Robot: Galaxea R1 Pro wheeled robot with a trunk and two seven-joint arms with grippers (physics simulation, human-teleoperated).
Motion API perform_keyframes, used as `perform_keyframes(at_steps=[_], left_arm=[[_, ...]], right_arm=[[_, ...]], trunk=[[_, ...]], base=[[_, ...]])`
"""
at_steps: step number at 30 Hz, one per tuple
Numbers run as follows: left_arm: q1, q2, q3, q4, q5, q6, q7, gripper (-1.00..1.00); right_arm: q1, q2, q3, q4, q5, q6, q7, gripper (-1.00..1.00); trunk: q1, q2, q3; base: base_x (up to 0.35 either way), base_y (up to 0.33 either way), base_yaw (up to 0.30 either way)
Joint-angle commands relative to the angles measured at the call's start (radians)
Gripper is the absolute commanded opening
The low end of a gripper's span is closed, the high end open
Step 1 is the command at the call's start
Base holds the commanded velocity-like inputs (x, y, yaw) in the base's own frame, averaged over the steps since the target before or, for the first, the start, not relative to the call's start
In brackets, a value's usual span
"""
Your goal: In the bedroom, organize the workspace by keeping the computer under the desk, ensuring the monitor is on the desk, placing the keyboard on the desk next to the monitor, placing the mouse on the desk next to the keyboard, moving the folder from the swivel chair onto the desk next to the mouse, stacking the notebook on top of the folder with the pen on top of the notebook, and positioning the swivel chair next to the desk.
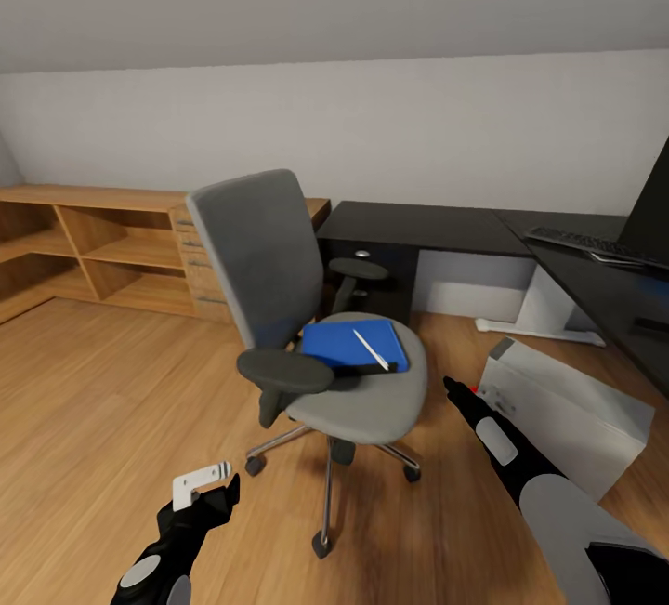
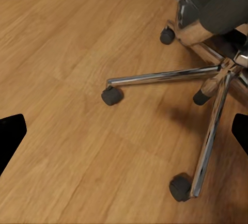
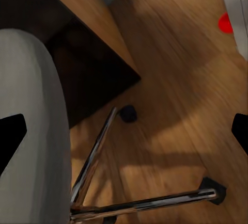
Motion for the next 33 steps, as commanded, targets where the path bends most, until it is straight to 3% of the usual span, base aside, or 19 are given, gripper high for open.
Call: perform_keyframes(at_steps=[1,17,22,33], left_arm=[[0.0,0.0,0.0,-0.002,0.011,0.003,0.006,1.0],[0.0,0.0,0.006,-0.002,0.011,0.003,0.006,1.0],[0.0,0.0,0.04,-0.007,0.011,0.003,0.006,1.0],[0.0,-0.001,0.072,-0.018,0.012,0.003,0.005,1.0]], right_arm=[[0.0,0.0,0.0,-0.001,-0.01,0.0,-0.001,1.0],[0.0,0.003,0.001,0.005,-0.013,0.005,-0.002,1.0],[0.0,0.008,0.002,0.021,-0.013,0.014,-0.002,1.0],[-0.001,0.01,0.003,0.024,-0.013,0.029,-0.001,1.0]], trunk=[[0.0,0.0,-0.001],[0.0,0.0,-0.001],[0.0,0.0,-0.001],[0.0,0.0,-0.002]], base=[[0.02,0.0,0.0],[0.168,0.0,0.0],[0.009,0.0,0.0],[0.0,0.0,0.058]])
